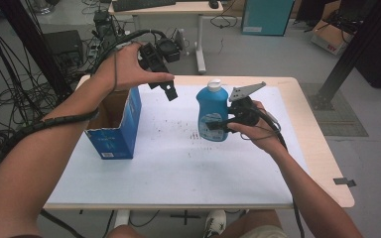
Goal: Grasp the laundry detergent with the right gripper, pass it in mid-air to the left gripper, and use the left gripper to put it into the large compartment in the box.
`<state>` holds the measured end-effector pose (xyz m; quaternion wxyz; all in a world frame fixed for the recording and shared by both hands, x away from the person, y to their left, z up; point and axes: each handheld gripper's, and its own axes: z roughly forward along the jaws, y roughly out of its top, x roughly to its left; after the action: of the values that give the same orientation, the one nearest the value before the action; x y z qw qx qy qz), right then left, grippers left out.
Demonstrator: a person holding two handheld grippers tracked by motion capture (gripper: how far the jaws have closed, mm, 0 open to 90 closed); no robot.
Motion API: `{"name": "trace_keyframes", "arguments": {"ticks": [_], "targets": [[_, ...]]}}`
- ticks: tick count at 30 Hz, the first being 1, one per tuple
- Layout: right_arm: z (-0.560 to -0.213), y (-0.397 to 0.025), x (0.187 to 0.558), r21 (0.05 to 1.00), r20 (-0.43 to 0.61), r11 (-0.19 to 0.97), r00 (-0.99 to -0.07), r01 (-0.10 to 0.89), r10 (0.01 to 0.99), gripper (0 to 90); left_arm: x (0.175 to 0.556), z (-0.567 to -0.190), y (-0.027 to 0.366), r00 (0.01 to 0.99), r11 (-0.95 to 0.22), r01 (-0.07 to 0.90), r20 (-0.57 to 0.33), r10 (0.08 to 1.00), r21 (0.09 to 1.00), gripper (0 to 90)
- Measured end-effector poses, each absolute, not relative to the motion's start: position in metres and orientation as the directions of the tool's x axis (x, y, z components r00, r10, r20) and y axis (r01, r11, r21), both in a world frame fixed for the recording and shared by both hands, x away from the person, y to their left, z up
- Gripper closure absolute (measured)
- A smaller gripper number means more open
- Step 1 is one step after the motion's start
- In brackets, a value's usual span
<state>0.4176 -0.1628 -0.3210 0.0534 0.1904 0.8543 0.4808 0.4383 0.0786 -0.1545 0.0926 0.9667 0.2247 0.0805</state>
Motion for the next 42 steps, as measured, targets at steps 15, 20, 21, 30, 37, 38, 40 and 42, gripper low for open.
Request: {"name": "trace_keyframes", "arguments": {"ticks": [15,20,21,30,37,38,40,42], "targets": [[-0.321,-0.114,0.423,0.835,0.100,0.503,-0.961,0.222,0.258,43.5,0.425,-0.140,0.058,0.944,-0.937,0.286,0.109,0.311,0.200,5.3],[-0.319,-0.106,0.422,0.843,0.094,0.499,-0.969,0.199,0.228,43.5,0.422,-0.144,0.052,0.953,-0.944,0.272,0.086,0.291,0.188,5.3],[-0.317,-0.102,0.422,0.847,0.089,0.498,-0.973,0.186,0.213,43.5,0.421,-0.146,0.050,0.957,-0.950,0.260,0.082,0.277,0.173,5.3],[-0.311,-0.090,0.418,0.861,0.077,0.486,-0.983,0.149,0.165,43.4,0.420,-0.153,0.050,0.969,-0.962,0.235,0.044,0.243,0.137,5.0],[-0.307,-0.083,0.415,0.871,0.049,0.479,-0.990,0.108,0.134,43.4,0.419,-0.159,0.049,0.977,-0.971,0.212,0.009,0.215,0.114,5.0],[-0.306,-0.082,0.414,0.871,0.037,0.482,-0.991,0.093,0.126,43.4,0.418,-0.162,0.048,0.975,-0.968,0.220,0.007,0.222,0.121,5.0],[-0.305,-0.080,0.413,0.872,0.030,0.483,-0.993,0.082,0.115,43.4,0.419,-0.163,0.048,0.976,-0.969,0.216,-0.004,0.217,0.118,5.0],[-0.304,-0.079,0.411,0.872,0.029,0.483,-0.993,0.081,0.113,43.4,0.418,-0.164,0.048,0.976,-0.970,0.217,-0.007,0.217,0.114,5.0]]}}
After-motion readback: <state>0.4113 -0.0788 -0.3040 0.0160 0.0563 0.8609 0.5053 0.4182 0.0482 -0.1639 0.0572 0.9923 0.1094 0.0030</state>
